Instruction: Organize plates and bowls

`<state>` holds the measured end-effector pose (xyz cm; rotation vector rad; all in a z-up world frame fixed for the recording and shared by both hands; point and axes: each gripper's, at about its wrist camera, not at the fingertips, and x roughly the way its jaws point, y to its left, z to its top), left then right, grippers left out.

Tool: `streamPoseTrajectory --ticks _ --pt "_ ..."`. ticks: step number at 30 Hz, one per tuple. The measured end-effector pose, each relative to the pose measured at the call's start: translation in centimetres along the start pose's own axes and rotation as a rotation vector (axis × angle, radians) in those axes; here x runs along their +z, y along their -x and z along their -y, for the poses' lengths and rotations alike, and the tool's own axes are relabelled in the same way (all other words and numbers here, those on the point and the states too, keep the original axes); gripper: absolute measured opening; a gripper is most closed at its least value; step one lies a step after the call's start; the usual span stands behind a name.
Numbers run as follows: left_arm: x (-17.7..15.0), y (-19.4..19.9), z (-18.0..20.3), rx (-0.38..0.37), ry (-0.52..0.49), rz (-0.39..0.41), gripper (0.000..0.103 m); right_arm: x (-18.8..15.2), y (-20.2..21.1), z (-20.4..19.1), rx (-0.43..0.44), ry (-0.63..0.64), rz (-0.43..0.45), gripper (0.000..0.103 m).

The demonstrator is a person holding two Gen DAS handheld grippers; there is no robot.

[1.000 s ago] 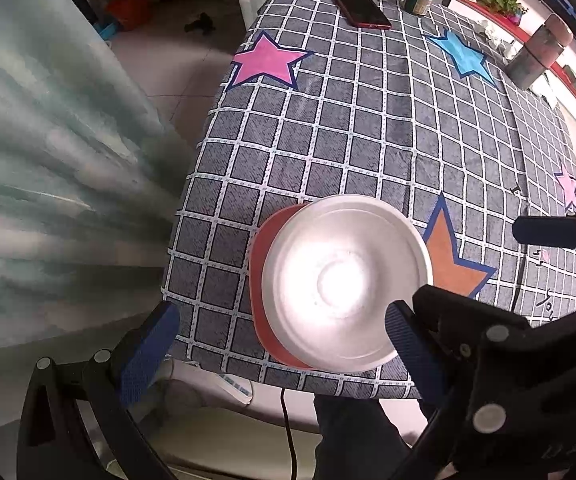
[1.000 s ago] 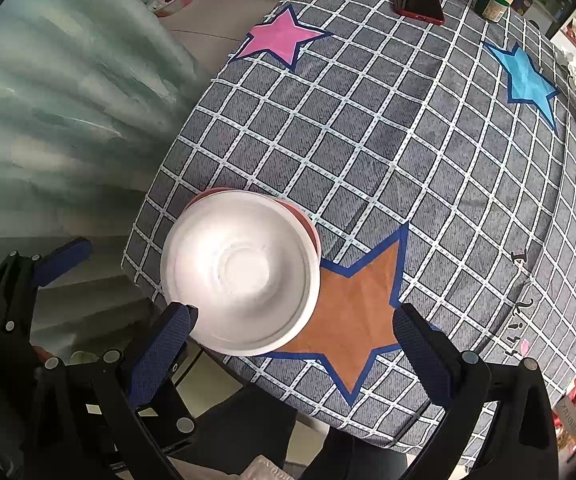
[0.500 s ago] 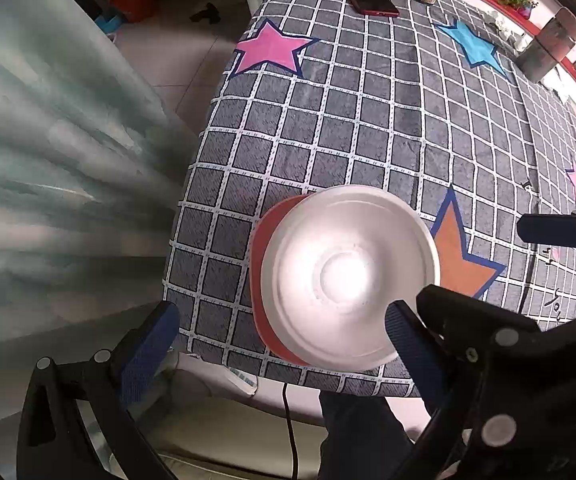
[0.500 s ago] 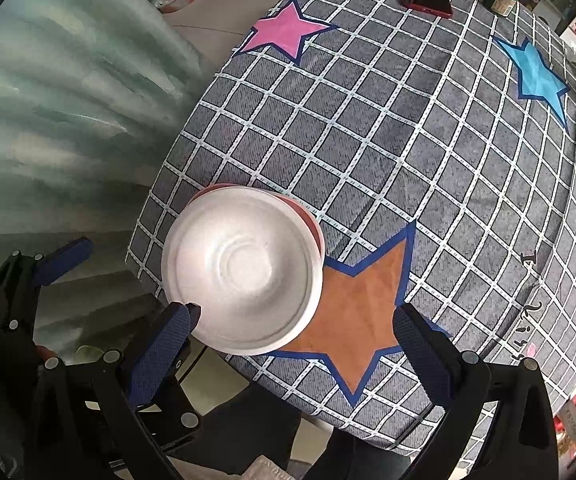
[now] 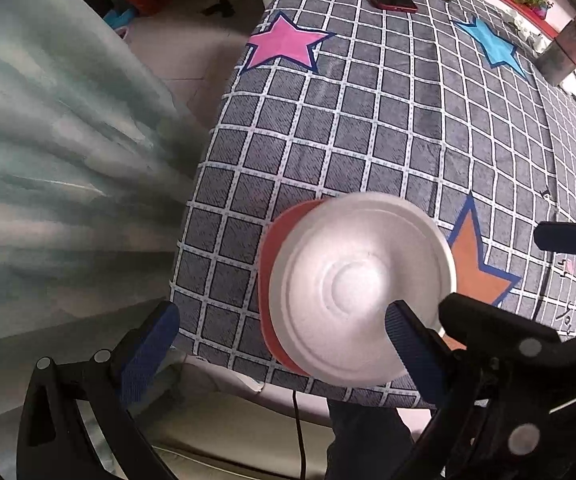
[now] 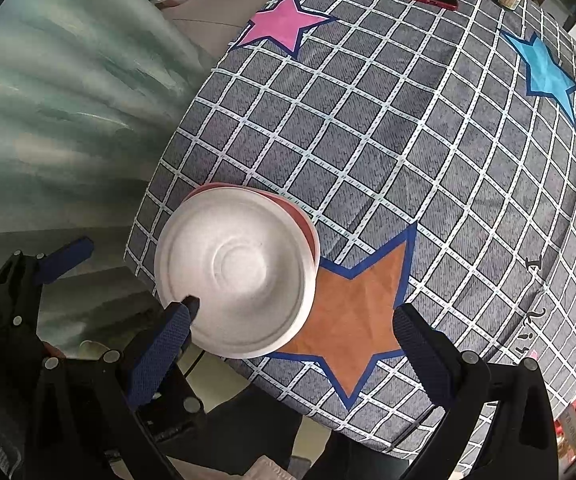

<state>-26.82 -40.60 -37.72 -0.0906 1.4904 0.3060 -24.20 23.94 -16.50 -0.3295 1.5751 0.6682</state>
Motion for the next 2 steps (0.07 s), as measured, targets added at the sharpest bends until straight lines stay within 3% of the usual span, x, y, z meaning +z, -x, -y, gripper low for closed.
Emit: streamPoseTrajectory --ticks 2 --pt "0.22 0.08 -0.13 -0.019 0.006 0.009 0.103 0.14 -0.07 0.19 -0.002 -0.003 -0.003 0.102"
